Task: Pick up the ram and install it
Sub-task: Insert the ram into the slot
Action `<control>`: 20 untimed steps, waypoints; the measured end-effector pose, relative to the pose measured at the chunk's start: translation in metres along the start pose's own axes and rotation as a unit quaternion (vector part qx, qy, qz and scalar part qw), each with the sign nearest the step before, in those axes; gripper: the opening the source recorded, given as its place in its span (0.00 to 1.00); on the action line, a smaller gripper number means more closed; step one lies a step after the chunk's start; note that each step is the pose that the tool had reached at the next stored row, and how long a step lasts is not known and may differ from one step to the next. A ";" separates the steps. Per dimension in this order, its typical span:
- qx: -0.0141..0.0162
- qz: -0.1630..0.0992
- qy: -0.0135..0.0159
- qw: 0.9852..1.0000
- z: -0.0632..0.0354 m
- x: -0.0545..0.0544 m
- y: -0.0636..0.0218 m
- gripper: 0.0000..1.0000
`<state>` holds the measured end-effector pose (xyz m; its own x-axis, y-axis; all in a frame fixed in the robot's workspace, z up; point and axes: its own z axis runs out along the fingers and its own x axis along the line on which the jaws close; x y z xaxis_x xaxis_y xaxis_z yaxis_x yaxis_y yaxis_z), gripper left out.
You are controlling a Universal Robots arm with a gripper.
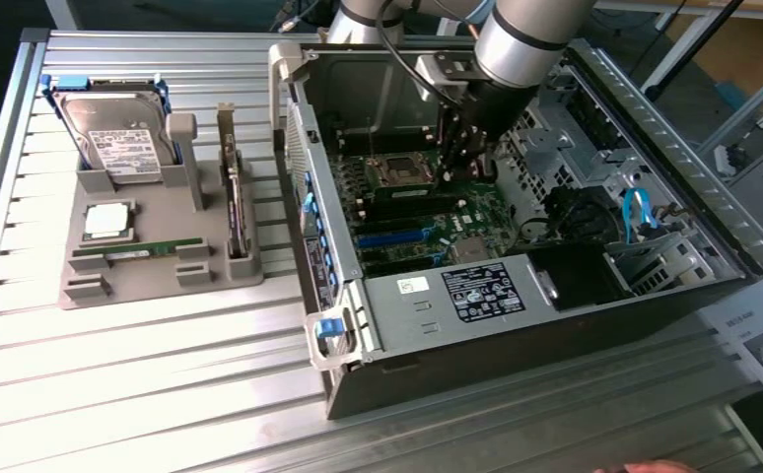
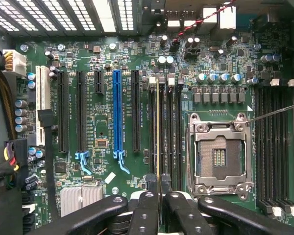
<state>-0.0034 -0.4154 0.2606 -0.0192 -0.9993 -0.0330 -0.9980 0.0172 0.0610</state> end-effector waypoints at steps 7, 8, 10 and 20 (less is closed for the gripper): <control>0.001 -0.002 0.000 1.000 0.0038 0.000 -0.0002 0.12; 0.001 -0.002 0.000 1.000 0.0039 0.000 -0.0002 0.12; 0.001 -0.003 0.000 1.000 0.0042 0.000 -0.0002 0.12; 0.003 -0.005 0.000 1.000 0.0046 0.000 0.0021 0.12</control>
<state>-0.0058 -0.4154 0.2562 -0.0095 -0.9994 -0.0329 -0.9984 0.0077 0.0553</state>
